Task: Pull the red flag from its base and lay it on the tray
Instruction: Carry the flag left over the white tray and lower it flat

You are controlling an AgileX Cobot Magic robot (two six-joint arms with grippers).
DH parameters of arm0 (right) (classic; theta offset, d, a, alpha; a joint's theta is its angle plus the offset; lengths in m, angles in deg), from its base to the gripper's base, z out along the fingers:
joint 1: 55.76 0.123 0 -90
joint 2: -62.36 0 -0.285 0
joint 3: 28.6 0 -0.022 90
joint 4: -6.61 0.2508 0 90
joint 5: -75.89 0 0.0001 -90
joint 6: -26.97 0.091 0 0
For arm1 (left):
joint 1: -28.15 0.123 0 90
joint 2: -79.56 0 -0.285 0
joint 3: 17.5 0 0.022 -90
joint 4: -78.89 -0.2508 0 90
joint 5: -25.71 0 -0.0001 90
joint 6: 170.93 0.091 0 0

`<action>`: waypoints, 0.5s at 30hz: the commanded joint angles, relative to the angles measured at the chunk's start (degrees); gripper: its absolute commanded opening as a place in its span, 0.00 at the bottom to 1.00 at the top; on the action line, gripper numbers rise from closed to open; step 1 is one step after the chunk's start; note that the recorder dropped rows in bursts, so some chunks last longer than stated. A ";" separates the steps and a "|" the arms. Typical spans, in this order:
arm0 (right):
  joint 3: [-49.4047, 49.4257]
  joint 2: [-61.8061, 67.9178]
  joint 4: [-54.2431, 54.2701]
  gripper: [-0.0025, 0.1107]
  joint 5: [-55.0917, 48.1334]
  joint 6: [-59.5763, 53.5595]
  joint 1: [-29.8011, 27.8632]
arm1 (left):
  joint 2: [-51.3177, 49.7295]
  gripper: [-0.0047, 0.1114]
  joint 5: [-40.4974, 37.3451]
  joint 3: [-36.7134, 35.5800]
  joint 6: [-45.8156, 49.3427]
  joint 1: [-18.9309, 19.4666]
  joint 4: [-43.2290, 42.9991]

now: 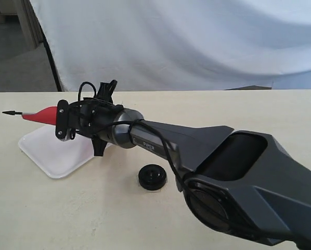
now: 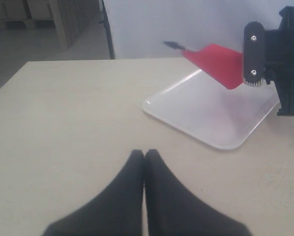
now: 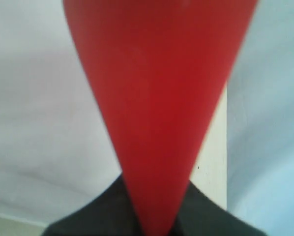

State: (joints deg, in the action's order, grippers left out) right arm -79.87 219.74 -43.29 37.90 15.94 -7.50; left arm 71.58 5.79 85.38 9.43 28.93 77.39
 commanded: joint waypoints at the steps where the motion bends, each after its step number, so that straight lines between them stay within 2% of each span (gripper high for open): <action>1: -0.33 0.70 -1.10 0.02 3.54 0.27 -1.04 | 0.19 0.04 0.26 -0.09 -0.36 -0.16 -0.15; 15: -0.33 2.33 -3.54 0.02 5.58 0.06 -1.11 | 0.19 0.04 0.26 -0.09 -0.36 -0.16 -0.15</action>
State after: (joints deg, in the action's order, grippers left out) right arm -79.87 221.81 -46.21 43.26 16.05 -8.20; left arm 71.58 5.79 85.38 9.43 28.93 77.39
